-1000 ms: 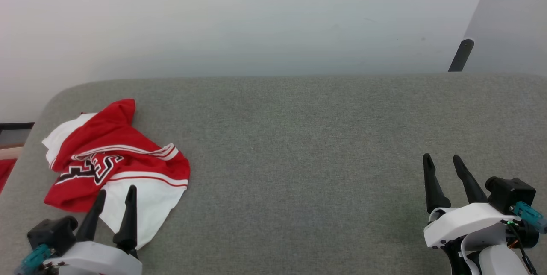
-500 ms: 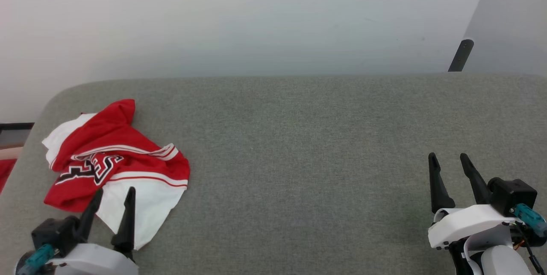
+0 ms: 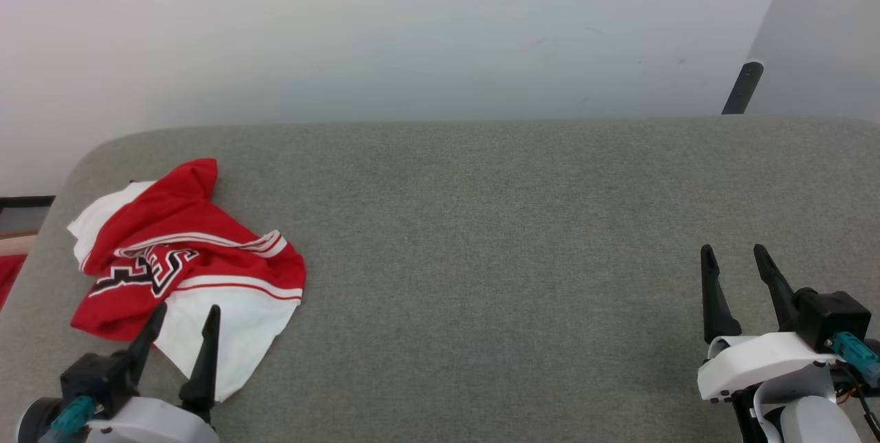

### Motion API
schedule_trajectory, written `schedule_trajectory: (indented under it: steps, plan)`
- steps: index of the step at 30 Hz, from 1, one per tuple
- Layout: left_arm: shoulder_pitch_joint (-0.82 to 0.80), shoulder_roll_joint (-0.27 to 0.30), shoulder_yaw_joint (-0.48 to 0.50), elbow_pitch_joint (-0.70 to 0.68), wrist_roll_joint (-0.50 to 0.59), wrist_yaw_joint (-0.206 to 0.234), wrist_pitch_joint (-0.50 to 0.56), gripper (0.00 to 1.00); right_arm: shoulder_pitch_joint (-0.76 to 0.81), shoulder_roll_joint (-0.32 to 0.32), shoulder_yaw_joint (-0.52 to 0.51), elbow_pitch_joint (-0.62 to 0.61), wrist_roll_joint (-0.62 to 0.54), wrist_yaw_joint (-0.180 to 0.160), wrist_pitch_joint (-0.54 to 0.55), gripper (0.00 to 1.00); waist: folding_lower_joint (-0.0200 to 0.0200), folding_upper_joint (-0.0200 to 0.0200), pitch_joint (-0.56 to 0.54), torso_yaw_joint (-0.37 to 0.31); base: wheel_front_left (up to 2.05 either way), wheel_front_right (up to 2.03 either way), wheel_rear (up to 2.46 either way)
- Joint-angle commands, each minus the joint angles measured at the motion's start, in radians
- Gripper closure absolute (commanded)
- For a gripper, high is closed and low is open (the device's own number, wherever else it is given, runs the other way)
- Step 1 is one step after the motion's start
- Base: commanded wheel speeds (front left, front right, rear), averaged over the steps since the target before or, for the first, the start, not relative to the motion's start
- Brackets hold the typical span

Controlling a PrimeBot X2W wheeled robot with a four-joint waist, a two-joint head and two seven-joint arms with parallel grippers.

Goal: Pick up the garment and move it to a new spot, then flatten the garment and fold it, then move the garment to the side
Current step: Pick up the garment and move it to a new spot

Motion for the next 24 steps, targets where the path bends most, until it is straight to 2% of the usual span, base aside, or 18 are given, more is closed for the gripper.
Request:
schedule_trajectory:
  steps: [1,11,17,24]
  plan:
    - [-0.004,0.009,-0.004,0.0,0.02,-0.003,-0.009,0.0,-0.005,-0.002,0.0,-0.001,-0.016,0.001,-0.008,0.0,-0.0001,-0.0001,0.001,0.0,0.0,0.0,0.0]
    - [-0.016,0.018,-0.025,0.018,0.049,-0.003,-0.02,0.0,0.005,-0.001,0.027,0.001,-0.04,0.001,-0.023,0.0,-0.0001,-0.0001,-0.002,0.05,0.0,0.0,0.0]
    - [-0.015,0.01,-0.015,0.035,0.048,-0.003,-0.02,0.0,0.014,-0.001,0.066,0.009,-0.025,0.001,-0.023,0.0,-0.0001,-0.0001,-0.01,0.114,0.0,0.0,0.0]
    - [0.011,-0.013,0.022,0.05,0.059,-0.003,-0.02,0.0,0.021,-0.001,0.148,0.033,0.005,0.001,-0.021,0.0,-0.0001,-0.0001,-0.021,0.238,0.0,0.0,0.0]
